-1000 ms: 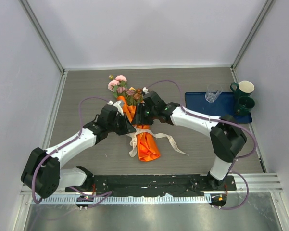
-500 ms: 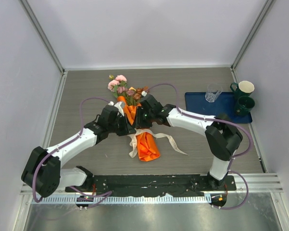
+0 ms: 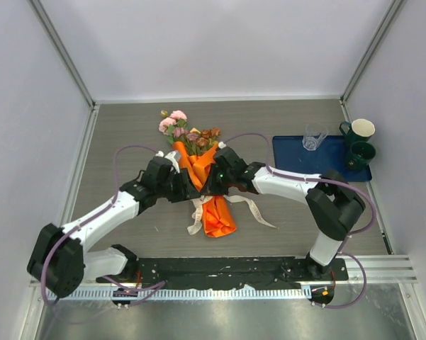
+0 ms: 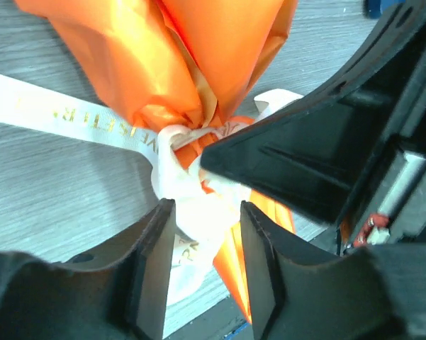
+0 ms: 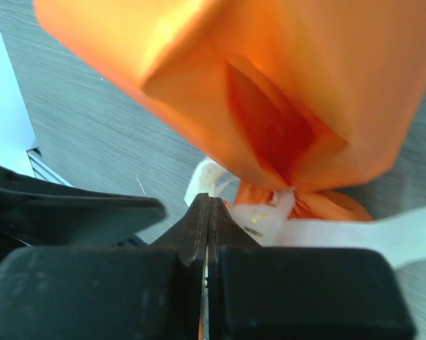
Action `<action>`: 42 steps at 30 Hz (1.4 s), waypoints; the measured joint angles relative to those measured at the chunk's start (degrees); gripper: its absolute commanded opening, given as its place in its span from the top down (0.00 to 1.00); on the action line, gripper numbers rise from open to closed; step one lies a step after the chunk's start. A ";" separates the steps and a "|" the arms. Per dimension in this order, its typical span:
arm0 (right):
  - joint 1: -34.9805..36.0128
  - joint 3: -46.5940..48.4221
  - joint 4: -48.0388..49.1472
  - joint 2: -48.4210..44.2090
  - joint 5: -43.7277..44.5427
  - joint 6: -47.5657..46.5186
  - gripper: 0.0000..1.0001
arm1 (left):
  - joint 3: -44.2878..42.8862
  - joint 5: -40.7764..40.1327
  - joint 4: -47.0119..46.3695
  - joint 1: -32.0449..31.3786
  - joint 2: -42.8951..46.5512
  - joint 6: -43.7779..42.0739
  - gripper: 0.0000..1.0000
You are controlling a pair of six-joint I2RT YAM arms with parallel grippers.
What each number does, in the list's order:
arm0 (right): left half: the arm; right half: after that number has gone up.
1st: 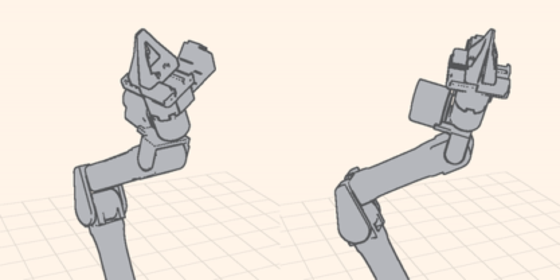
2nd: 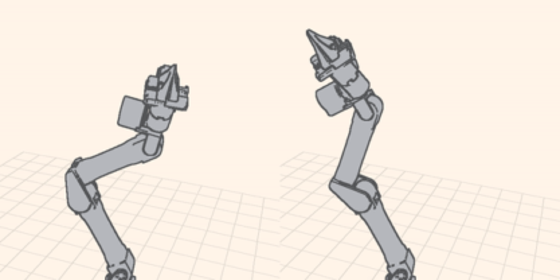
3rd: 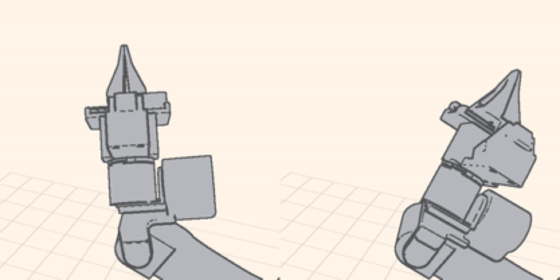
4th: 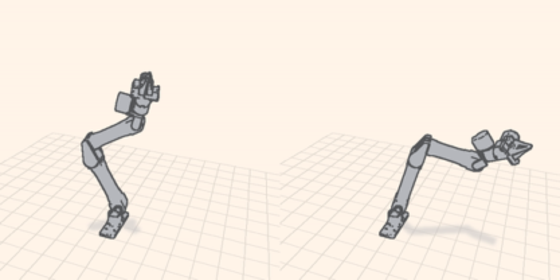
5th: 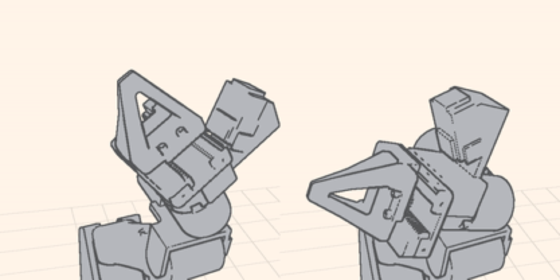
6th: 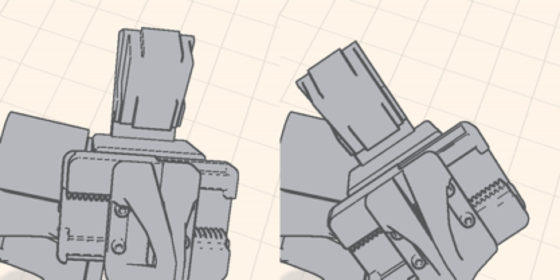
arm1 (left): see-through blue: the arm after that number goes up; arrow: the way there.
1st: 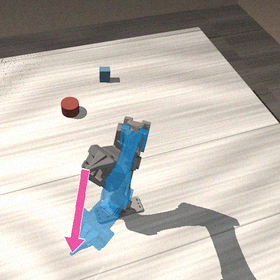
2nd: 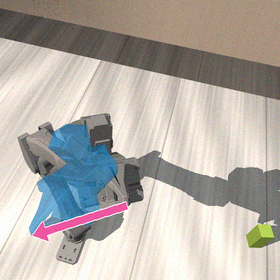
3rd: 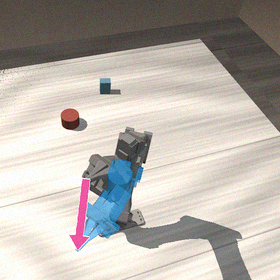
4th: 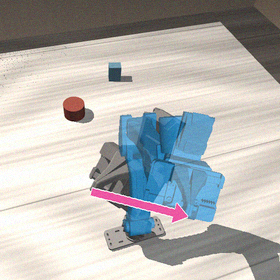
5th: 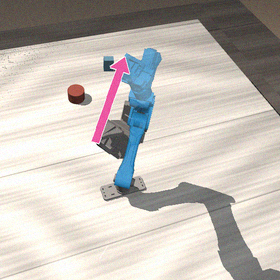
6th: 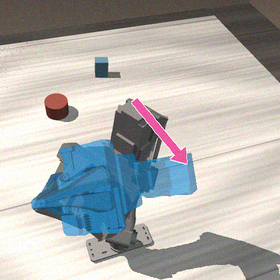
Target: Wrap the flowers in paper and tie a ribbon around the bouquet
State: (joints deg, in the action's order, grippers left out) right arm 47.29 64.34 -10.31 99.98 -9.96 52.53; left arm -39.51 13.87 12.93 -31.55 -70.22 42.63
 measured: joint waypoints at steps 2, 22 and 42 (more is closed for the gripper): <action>-0.61 -2.60 0.61 -1.60 -0.70 0.87 1.00 | 0.42 -0.98 2.40 0.00 3.17 0.28 0.41; -6.16 -7.54 10.16 -5.88 -7.63 6.14 1.00 | 20.55 -10.51 -2.29 -14.14 19.85 9.84 0.33; -7.58 -8.52 11.58 -6.10 -8.70 6.29 1.00 | 18.51 -23.54 -8.76 -14.21 6.73 12.74 1.00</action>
State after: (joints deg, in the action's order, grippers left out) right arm 39.70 55.81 1.28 93.89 -18.65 58.83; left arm -20.99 -9.67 4.16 -45.76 -63.48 55.37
